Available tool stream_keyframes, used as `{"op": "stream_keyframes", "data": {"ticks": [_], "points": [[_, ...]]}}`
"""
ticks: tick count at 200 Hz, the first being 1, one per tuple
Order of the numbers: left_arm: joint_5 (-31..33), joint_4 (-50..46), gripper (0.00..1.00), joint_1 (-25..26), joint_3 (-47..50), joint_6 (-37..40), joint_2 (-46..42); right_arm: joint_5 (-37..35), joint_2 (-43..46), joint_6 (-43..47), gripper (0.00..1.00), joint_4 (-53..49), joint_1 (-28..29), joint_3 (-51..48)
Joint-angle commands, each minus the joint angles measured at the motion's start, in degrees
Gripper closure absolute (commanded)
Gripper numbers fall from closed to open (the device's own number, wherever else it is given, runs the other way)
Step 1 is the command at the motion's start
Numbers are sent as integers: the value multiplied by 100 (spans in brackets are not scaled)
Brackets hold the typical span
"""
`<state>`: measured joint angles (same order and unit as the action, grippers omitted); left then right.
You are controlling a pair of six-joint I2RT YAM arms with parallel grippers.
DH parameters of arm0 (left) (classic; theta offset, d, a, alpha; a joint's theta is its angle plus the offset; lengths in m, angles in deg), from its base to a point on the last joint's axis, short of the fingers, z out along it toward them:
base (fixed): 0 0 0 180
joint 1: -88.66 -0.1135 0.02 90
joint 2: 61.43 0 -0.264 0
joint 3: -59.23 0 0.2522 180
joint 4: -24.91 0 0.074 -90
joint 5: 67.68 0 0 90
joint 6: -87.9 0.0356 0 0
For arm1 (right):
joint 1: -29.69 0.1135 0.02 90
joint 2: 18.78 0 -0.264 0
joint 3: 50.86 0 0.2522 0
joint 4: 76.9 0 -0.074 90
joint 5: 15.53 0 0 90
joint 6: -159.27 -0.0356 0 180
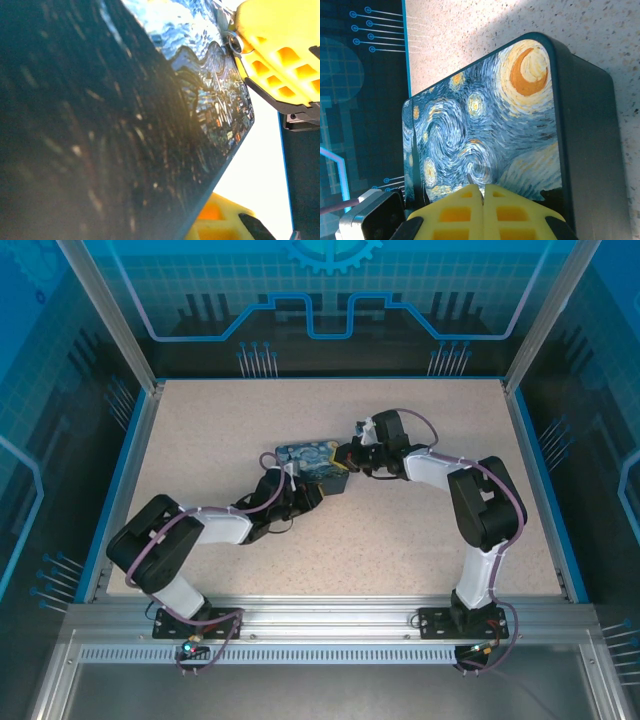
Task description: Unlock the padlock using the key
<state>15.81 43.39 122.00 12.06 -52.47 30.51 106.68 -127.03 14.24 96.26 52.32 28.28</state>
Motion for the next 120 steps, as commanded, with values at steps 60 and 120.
{"op": "stream_keyframes", "data": {"ticks": [60, 120], "points": [[-377, 297, 100, -99, -323, -849, -501, 40, 1555, 85, 100, -352, -295, -336], [-437, 510, 100, -126, -429, -1271, -484, -106, 3137, -142, 100, -107, -247, -1808]]}}
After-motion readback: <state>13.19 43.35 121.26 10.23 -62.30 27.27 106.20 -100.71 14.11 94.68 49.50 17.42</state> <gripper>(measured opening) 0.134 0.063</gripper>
